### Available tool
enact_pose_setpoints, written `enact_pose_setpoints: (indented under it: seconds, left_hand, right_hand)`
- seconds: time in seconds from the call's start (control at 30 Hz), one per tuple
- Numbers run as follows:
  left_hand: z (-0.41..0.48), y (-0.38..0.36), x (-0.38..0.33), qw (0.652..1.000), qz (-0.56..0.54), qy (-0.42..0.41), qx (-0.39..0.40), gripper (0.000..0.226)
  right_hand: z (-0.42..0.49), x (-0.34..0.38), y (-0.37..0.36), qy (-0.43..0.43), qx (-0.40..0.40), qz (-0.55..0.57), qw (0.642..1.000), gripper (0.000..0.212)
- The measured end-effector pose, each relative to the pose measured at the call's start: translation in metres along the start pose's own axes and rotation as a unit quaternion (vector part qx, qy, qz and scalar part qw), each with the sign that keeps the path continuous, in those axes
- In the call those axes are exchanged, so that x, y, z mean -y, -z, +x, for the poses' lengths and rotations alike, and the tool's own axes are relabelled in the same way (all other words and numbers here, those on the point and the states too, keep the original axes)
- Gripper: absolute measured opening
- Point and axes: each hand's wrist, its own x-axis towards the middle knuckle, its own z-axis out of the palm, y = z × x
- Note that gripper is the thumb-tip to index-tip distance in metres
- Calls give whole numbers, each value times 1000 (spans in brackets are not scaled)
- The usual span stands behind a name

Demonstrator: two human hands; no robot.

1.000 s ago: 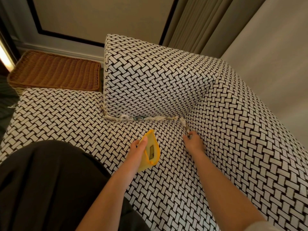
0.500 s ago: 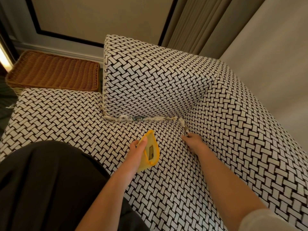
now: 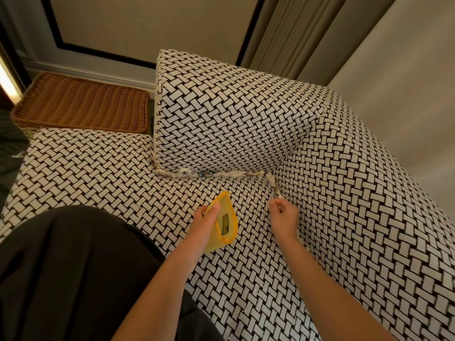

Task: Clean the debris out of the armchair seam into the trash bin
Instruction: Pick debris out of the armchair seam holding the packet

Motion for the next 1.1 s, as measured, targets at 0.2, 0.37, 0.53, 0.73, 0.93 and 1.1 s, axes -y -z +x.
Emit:
enact_pose_setpoints:
  seconds: [0.2,0.37,0.53,0.73,0.93,1.1]
  left_hand:
    - [1,2,2,1000,3,-23,-1,55]
    - [0,0,9,999,-6,-47,13,53]
    - [2,1,8,999,-18,-28,10,54]
    - [8,-2,1,1000,9,11,-3,51]
    - [14,-3,0,999,30,11,-7,50]
    - [14,-2,2,999,38,-3,-4,52]
  right_hand:
    - [-51,46,13,32,130,100,986,16]
    - [-75,70,12,140,208,96,963,24]
    - [-65,57,11,141,180,68,971,21]
    - [-23,2,13,2,84,-35,996,31]
    - [13,-16,12,-46,70,-124,989,39]
    - [32,-13,11,-76,72,-190,976,40]
